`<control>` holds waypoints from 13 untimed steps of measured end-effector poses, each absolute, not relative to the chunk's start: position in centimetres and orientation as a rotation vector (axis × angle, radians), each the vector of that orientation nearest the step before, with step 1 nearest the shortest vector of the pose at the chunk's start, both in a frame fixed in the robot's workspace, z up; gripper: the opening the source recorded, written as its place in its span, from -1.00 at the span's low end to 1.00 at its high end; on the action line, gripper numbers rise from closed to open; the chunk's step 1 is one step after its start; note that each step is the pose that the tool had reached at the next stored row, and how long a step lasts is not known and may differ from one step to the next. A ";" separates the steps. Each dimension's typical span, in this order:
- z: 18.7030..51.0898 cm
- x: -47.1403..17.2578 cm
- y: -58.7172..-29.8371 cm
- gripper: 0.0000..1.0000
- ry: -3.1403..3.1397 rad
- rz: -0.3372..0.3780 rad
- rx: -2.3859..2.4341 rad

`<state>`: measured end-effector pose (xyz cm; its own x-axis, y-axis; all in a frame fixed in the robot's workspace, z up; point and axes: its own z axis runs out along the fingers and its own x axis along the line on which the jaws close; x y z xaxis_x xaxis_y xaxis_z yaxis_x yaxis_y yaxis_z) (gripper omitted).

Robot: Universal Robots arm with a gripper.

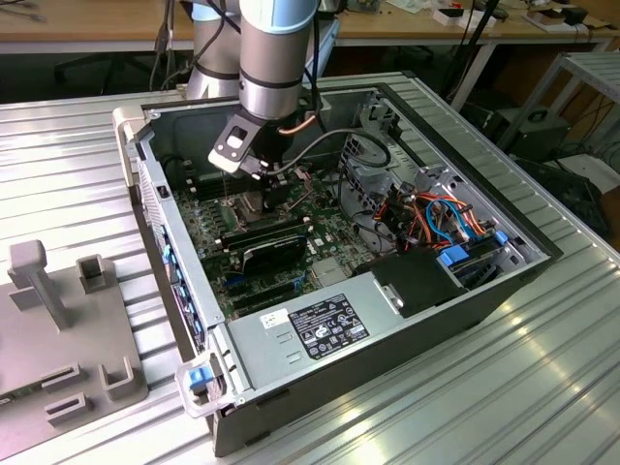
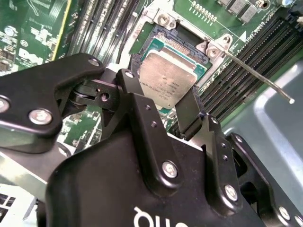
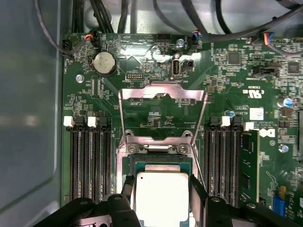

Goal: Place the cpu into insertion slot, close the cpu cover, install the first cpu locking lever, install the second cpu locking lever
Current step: 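Place the cpu into insertion slot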

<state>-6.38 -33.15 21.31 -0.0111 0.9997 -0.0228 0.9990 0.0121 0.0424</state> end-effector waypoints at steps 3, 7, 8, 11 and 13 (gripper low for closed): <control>20.9 -6.4 -33.1 0.09 2.202 0.022 2.176; 20.5 -6.4 -33.1 0.09 2.202 0.022 2.176; 20.5 -6.4 -33.1 0.09 2.202 0.022 2.176; 20.4 -6.4 -33.1 0.09 2.198 0.022 2.180; 20.1 -6.4 -33.1 0.09 2.193 0.022 2.185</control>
